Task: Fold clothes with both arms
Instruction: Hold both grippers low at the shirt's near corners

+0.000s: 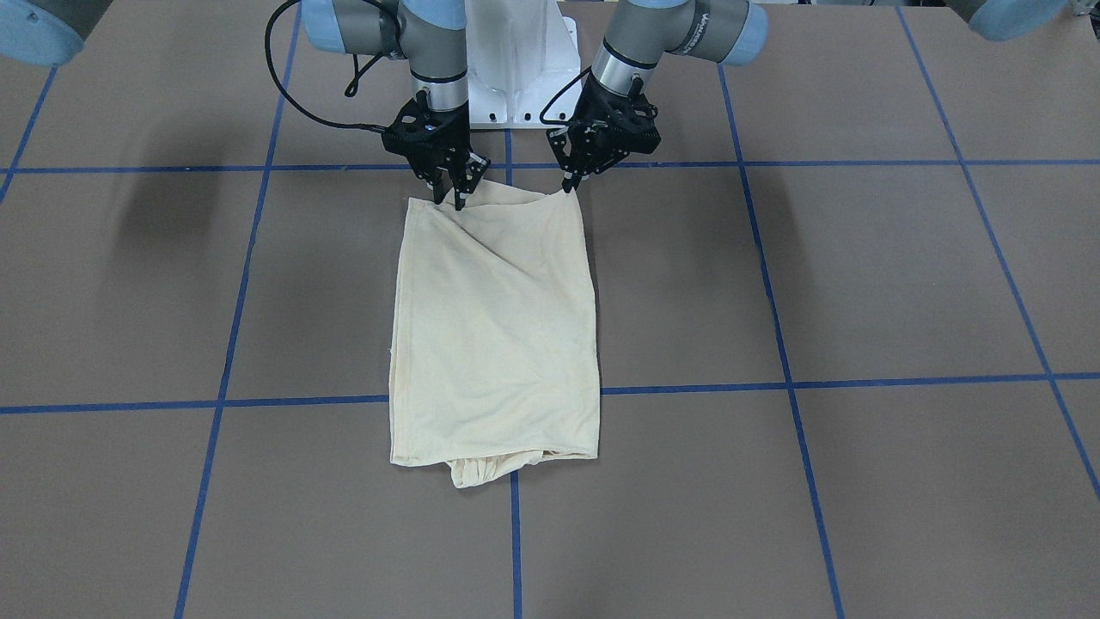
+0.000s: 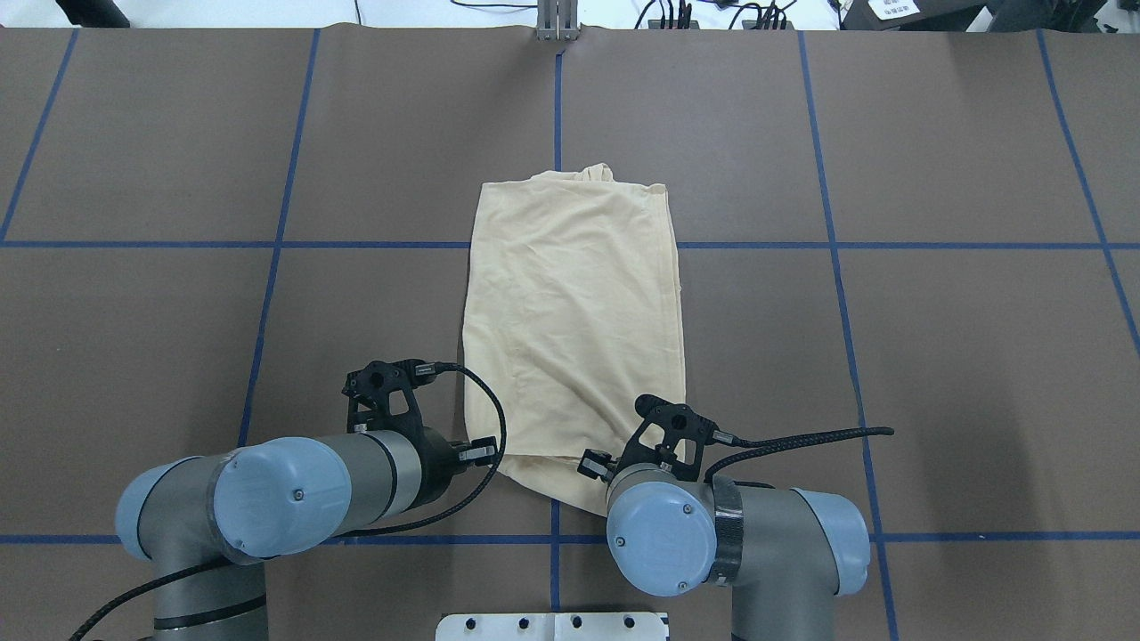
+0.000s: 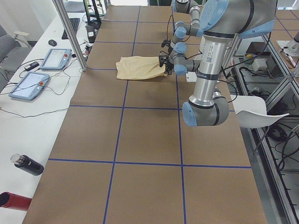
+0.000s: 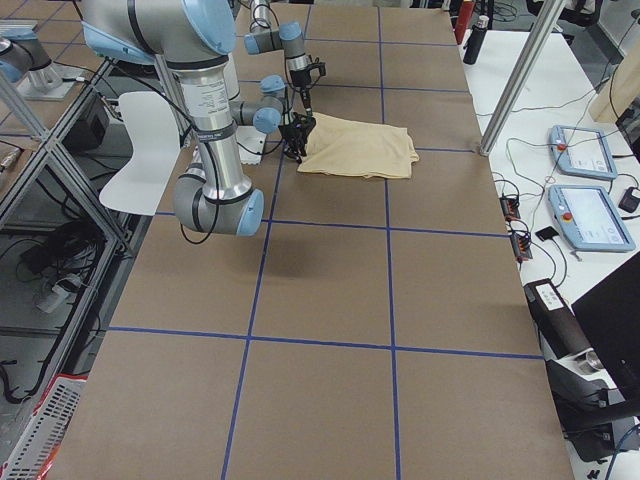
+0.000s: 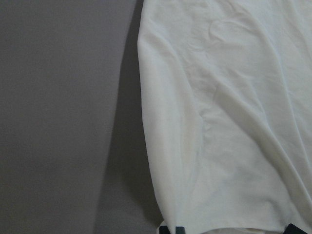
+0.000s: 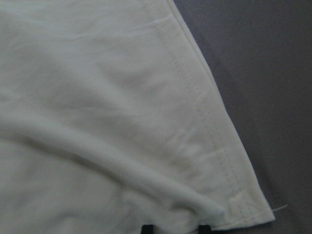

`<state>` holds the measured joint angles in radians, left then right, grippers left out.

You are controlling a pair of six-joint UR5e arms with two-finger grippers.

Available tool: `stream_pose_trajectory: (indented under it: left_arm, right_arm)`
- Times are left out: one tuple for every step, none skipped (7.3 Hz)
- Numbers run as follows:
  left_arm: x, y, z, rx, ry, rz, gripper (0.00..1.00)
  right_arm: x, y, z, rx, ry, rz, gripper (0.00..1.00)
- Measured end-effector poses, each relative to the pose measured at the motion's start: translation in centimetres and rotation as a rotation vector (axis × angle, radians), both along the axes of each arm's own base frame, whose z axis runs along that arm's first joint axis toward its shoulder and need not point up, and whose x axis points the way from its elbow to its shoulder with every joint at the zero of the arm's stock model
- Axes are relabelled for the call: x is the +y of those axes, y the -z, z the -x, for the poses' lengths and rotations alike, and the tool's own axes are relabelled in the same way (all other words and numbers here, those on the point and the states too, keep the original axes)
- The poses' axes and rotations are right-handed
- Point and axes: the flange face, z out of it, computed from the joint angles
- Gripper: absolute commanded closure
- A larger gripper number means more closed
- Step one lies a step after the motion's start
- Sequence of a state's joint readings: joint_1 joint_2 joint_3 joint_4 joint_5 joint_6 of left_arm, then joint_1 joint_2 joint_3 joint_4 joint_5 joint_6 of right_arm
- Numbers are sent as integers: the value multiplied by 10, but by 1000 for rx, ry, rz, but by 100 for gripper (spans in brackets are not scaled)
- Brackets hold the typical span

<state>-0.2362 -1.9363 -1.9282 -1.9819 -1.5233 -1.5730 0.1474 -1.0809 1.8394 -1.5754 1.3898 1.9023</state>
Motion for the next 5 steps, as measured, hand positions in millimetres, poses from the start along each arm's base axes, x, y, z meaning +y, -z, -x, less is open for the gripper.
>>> stream_pose_trajectory:
  left_arm:
    - [0,0,0,0,0,0,100]
    - [0,0,0,1,0,-1,100]
    - [0,1,0,1,0,-1,100]
    - [0,1,0,2,0,-1,100]
    - [0,3,0,5,0,-2,100]
  right_arm:
    - [1,0,0,-3,-8,8,100]
    - [1,0,1,-5,-12,12,100]
    - [1,1,0,-8,-14,13,100]
    - [-2,4,-3,-16,-19,12,100]
    - [-6,9,-9,-28,-26,8,100]
